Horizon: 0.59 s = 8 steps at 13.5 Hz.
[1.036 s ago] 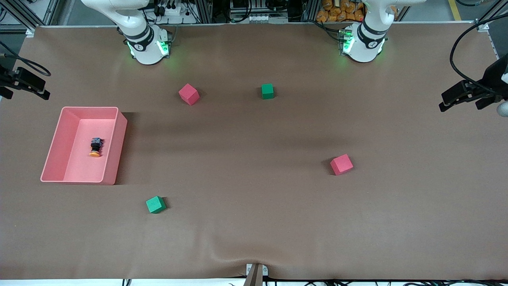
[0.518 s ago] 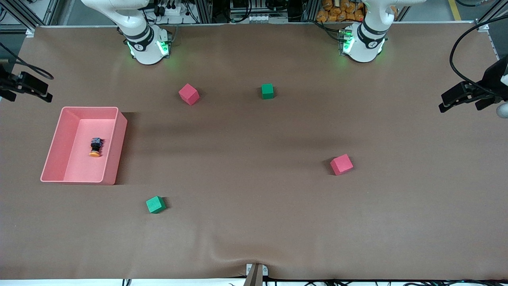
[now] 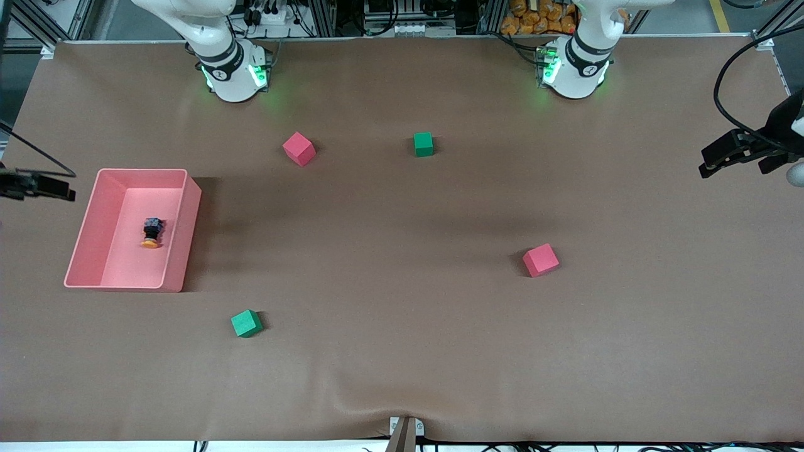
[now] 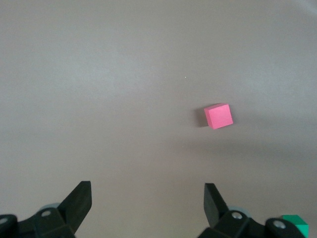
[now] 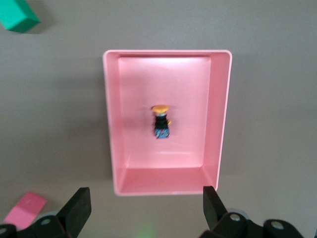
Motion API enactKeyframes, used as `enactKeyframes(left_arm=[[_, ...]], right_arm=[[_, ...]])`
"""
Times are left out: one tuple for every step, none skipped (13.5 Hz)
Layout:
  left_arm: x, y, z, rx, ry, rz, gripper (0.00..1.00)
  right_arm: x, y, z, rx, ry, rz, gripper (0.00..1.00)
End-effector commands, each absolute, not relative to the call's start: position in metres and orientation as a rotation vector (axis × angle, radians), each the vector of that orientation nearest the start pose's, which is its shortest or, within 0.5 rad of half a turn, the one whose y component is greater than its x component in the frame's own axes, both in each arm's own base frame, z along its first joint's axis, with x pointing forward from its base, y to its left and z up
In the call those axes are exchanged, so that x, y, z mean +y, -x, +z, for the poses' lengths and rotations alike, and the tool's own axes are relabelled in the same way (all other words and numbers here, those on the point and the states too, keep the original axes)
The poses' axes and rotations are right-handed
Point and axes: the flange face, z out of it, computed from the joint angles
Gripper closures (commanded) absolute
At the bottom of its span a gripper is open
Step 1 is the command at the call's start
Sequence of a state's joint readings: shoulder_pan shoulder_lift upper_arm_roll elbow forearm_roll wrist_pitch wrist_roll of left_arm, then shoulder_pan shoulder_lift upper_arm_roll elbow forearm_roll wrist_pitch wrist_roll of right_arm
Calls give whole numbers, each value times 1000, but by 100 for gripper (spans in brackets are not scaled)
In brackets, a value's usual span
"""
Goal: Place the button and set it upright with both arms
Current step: 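Reach the right gripper down into the pink bin toward the button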
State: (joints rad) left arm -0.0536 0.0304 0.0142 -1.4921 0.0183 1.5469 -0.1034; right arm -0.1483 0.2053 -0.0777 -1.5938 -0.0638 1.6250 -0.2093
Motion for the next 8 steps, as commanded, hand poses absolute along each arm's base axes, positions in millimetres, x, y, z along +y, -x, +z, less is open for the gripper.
enactKeyframes(left_arm=[[-18,-562,647,-71,3104,-56,0],[-17,-562,646,-74,3105,-53,0],[-15,-562,646,-76,3105,-51,0],[-15,-562,646,-78,3112,-50,0],[-15,-562,645,-80,3117,-48,0],[-16,-562,646,-80,3117,-50,0],[-16,-562,646,-78,3117,-50,0],[-16,-562,645,-78,3117,-48,0]], right_arm=[[-152,-586,452,-20,3197,245,0],[-153,-588,428,-21,3200,215,0],[-158,-591,405,-14,3200,190,0],[-162,-595,386,-5,3193,194,0],[-166,-597,368,6,3180,214,0],[-167,-598,356,15,3157,222,0],[-166,-594,342,30,3136,242,0],[-167,-588,329,24,3133,247,0]])
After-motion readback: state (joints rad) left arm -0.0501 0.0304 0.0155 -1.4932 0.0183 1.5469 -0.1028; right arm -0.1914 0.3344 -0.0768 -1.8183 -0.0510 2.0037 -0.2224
